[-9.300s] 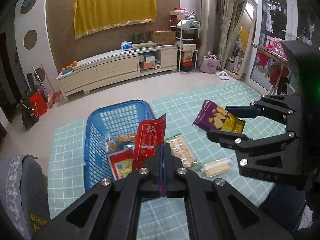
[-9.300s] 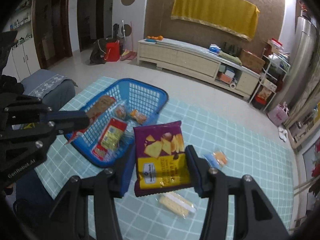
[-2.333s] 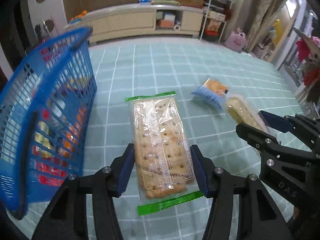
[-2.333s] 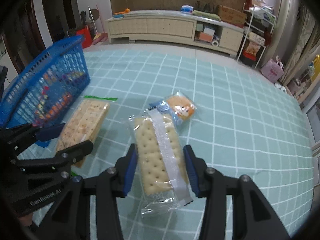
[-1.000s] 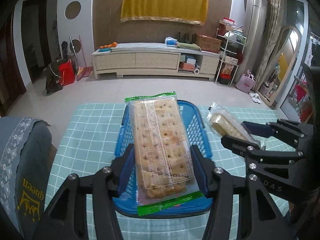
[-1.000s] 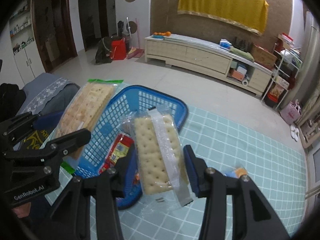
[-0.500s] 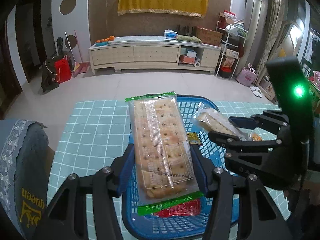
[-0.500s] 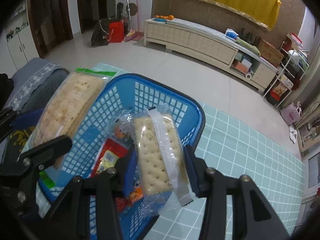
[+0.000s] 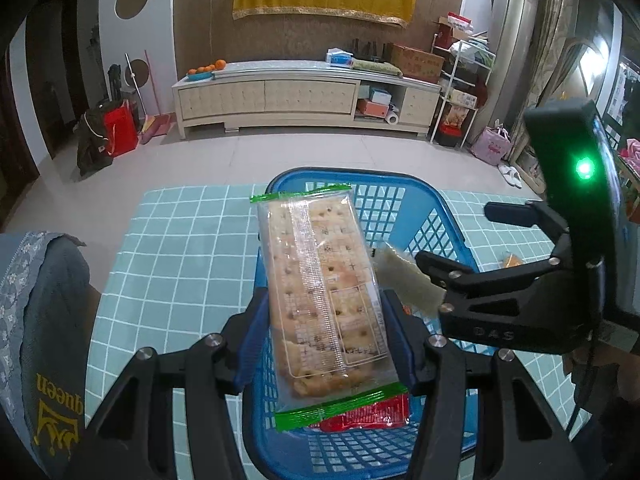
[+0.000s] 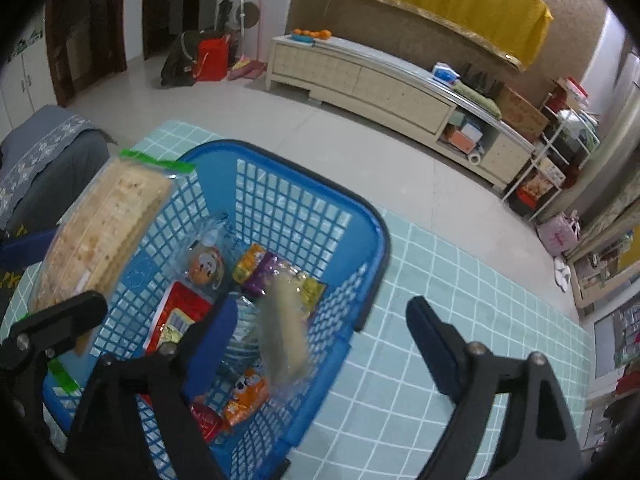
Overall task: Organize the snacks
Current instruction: 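Open the right gripper then the left to drop both cracker packs into the basket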
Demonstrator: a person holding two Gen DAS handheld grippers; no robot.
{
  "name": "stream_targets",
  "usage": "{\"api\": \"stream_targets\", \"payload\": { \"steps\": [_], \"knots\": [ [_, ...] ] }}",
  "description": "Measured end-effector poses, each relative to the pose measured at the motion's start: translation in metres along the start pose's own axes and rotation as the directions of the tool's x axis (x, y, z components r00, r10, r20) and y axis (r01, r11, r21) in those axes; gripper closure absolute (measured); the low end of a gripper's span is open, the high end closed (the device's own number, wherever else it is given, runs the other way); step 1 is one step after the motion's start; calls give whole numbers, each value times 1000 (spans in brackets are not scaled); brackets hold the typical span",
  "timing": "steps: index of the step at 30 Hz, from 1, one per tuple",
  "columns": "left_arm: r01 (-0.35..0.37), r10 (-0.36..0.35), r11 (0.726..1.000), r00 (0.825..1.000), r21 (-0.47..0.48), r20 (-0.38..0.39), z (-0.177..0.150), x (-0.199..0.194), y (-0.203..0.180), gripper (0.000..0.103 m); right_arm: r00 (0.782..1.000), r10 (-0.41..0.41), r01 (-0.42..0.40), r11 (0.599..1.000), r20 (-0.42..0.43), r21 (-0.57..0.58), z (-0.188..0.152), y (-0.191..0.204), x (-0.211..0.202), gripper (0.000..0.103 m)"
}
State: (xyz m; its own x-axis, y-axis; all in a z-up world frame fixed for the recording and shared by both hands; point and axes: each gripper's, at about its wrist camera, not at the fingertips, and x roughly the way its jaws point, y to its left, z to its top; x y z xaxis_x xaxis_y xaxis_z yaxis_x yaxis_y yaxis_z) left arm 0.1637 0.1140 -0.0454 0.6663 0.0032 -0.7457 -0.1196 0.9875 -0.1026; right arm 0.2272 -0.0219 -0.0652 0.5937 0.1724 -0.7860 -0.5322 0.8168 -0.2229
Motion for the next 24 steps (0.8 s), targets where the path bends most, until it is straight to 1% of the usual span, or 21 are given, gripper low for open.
{"api": "stream_targets", "payload": {
  "steps": [3, 7, 14, 18, 22, 24],
  "knots": [
    [9, -9, 1000, 1000, 7, 6, -2, -6, -3, 50, 1000, 12, -11, 999, -6, 34, -7, -9, -7, 5],
    [23, -23, 999, 1000, 33, 4, -5, -10, -13, 50, 1000, 25, -27, 995, 14, 97, -15, -24, -18, 0],
    [64, -63, 995, 998, 72, -18, -10, -5, -33, 50, 1000, 11, -12, 985, 10, 173, -34, -42, -25, 0],
    [79, -75, 992, 996, 104, -42, -11, 6, -45, 50, 1000, 18, -21, 976, 14, 216, -41, -53, -22, 0],
    [88, -80, 989, 995, 122, -67, -9, 19, -52, 50, 1000, 25, -25, 974, 3, 224, -47, -58, -15, 0],
    [94, -85, 987, 993, 127, -80, -7, 26, -54, 50, 999, 43, -43, 971, 8, 236, -48, -62, -12, 0]
  ]
}}
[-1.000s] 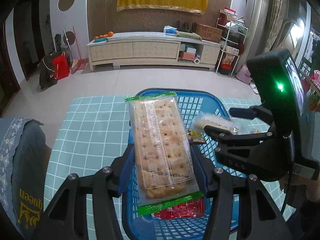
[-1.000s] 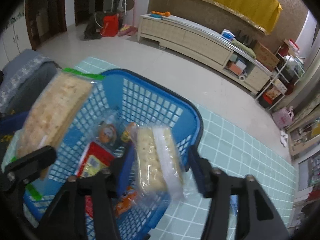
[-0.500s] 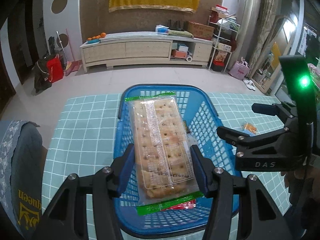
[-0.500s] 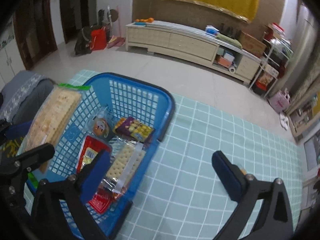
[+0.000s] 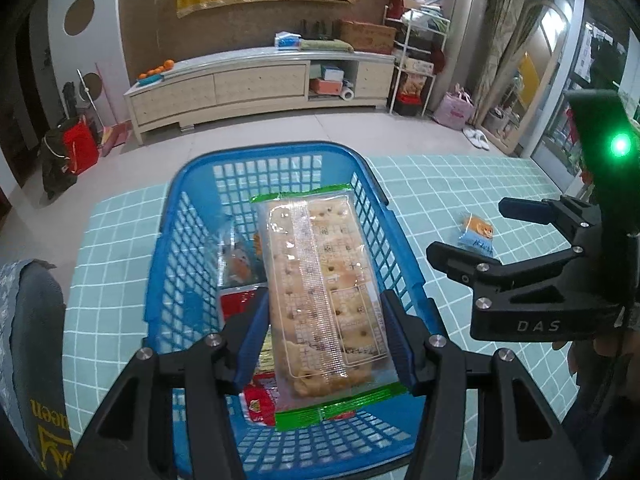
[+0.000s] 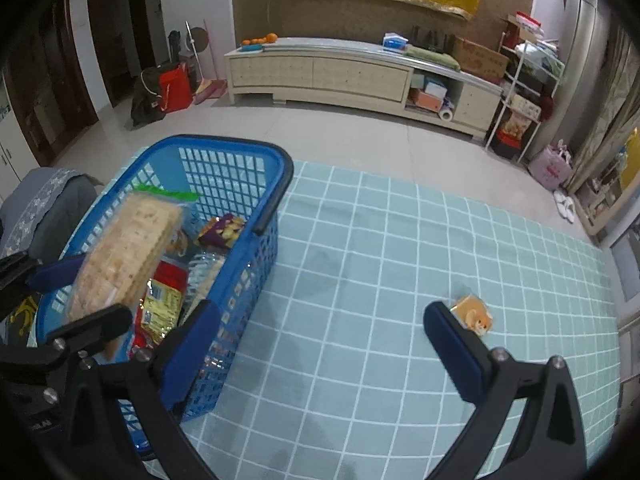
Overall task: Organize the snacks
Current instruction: 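Open the right gripper then the left to drop both cracker packs into the basket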
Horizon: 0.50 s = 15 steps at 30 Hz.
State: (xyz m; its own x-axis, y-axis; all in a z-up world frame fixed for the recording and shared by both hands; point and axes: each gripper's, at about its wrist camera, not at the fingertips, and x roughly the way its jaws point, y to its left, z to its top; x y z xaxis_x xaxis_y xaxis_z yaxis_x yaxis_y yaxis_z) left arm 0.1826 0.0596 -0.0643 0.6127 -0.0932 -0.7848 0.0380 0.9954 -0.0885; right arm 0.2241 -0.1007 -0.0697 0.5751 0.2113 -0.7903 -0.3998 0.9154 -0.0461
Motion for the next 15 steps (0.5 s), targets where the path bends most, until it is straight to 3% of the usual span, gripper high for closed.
{"api": "stream_targets", "payload": {
  "steps": [8, 15],
  "knots": [
    [0, 0, 1000, 1000, 16, -20, 6, 19, -1, 50, 1000, 7, -7, 999, 9, 36, -3, -16, 6, 0],
    [-16, 17, 999, 998, 28, -54, 6, 27, 3, 39, 1000, 15, -16, 998, 12, 57, -6, -29, -3, 0]
  ]
}}
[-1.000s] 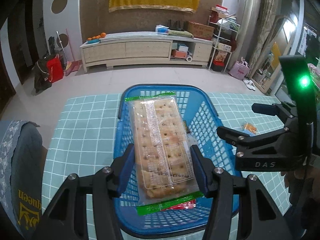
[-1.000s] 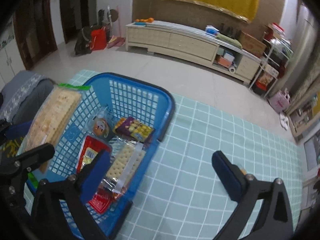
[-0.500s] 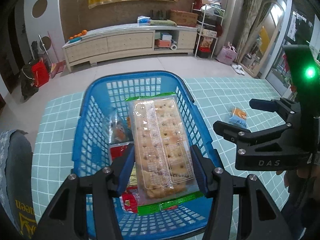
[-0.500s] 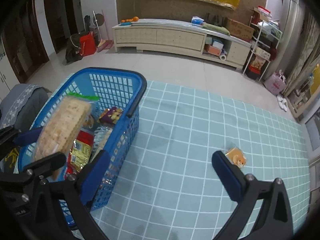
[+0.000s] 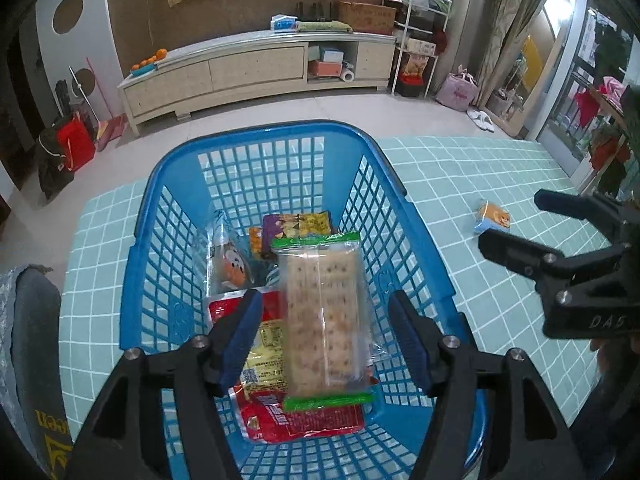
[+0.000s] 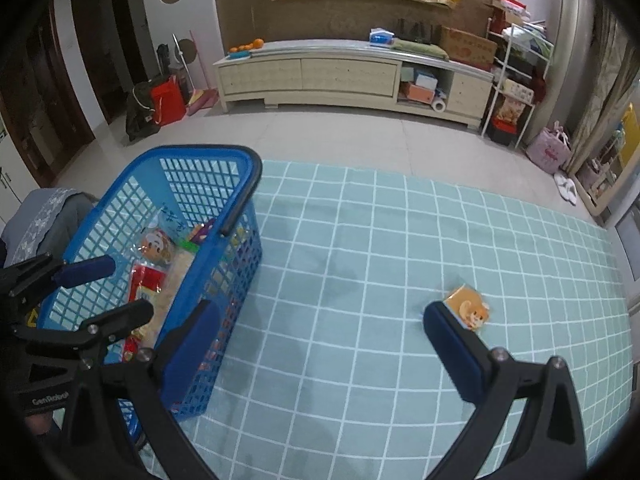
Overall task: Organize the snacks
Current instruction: 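Open the right gripper then the left to drop both cracker packs into the basket, then move the open right gripper to the blue-and-orange cake packet on the mat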
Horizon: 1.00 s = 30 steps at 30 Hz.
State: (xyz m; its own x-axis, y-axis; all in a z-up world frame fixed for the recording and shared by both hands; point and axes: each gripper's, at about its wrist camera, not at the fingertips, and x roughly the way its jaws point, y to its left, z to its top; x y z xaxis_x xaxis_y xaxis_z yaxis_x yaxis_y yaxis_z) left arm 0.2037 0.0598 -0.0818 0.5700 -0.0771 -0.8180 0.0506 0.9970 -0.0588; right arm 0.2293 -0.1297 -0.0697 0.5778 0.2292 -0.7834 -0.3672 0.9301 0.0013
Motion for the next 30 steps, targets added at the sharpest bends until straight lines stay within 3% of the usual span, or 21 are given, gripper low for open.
{"api": "stream_targets", "payload": {
  "steps": [5, 18, 30],
  "knots": [
    [20, -19, 999, 1000, -43, 25, -4, -19, 2, 36, 1000, 5, -5, 1000, 12, -3, -3, 2, -14, 0],
    [14, -12, 999, 998, -34, 63, -17, -65, -21, 35, 999, 35, -34, 999, 41, -17, -17, 0, -61, 0],
    [12, -12, 1000, 998, 7, 59, -8, -69, -62, 35, 999, 18, -18, 1000, 48, -17, -29, -33, -79, 0]
  ]
}}
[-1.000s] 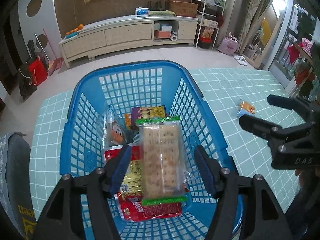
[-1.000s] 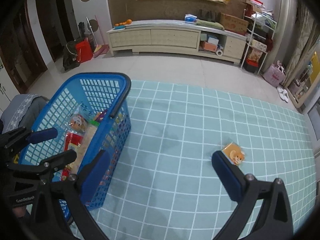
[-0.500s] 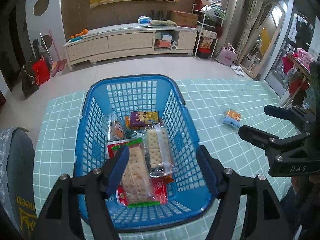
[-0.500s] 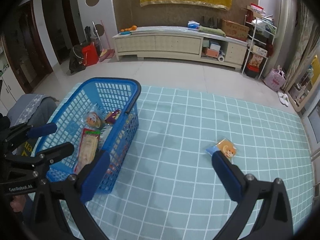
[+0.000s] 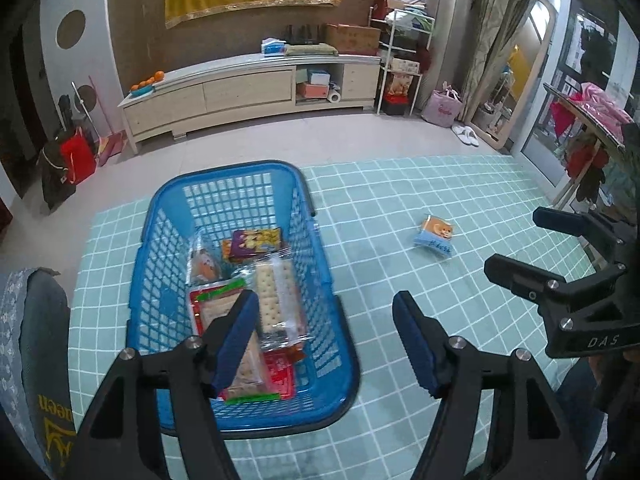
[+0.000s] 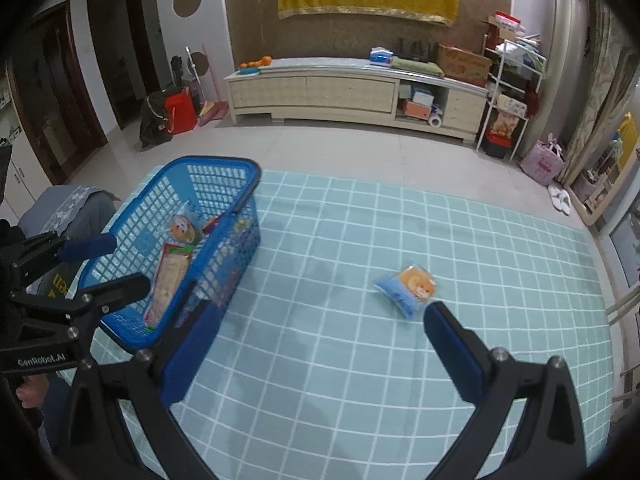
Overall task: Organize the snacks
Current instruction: 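Move the open right gripper to the blue-and-orange cake packet on the mat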
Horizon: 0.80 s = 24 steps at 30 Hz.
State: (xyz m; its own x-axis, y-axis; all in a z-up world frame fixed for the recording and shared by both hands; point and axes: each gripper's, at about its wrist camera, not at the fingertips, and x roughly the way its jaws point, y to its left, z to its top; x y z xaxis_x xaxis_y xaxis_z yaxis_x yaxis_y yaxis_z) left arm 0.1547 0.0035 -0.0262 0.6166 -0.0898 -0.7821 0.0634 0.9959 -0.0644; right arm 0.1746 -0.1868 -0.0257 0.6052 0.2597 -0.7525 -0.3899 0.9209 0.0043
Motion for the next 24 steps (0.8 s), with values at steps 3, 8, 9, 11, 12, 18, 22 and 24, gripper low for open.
{"api": "stream_targets", "payload": {
  "steps": [3, 8, 9, 11, 12, 18, 22, 24],
  "knots": [
    [2, -2, 1000, 1000, 14, -6, 5, 6, -12, 35, 1000, 11, -11, 1000, -13, 17, -1, -14, 3, 0],
    [4, -4, 999, 1000, 34, -22, 11, 19, -30, 35, 999, 17, -16, 1000, -29, 6, -5, -34, 10, 0],
    [5, -4, 999, 1000, 39, -27, 12, 23, -34, 35, 999, 17, -17, 1000, -30, 4, -6, -37, 10, 0],
    [6, -4, 999, 999, 50, -36, 14, 29, -42, 35, 999, 18, -18, 1000, -42, 1, -8, -44, 14, 0],
    [6, -3, 998, 999, 56, -40, 15, 33, -46, 35, 998, 25, -24, 1000, -50, 3, -9, -49, 18, 0],
    [10, -4, 996, 998, 83, -70, 19, 56, -68, 35, 996, 26, -29, 999, -82, -39, -19, -68, 35, 0],
    [14, -6, 995, 996, 95, -93, 23, 71, -81, 35, 996, 39, -45, 996, -83, -71, -23, -79, 42, 0],
    [11, 0, 994, 995, 105, -103, 24, 79, -87, 35, 994, 53, -60, 996, -92, -71, -24, -86, 48, 0]
  ]
}}
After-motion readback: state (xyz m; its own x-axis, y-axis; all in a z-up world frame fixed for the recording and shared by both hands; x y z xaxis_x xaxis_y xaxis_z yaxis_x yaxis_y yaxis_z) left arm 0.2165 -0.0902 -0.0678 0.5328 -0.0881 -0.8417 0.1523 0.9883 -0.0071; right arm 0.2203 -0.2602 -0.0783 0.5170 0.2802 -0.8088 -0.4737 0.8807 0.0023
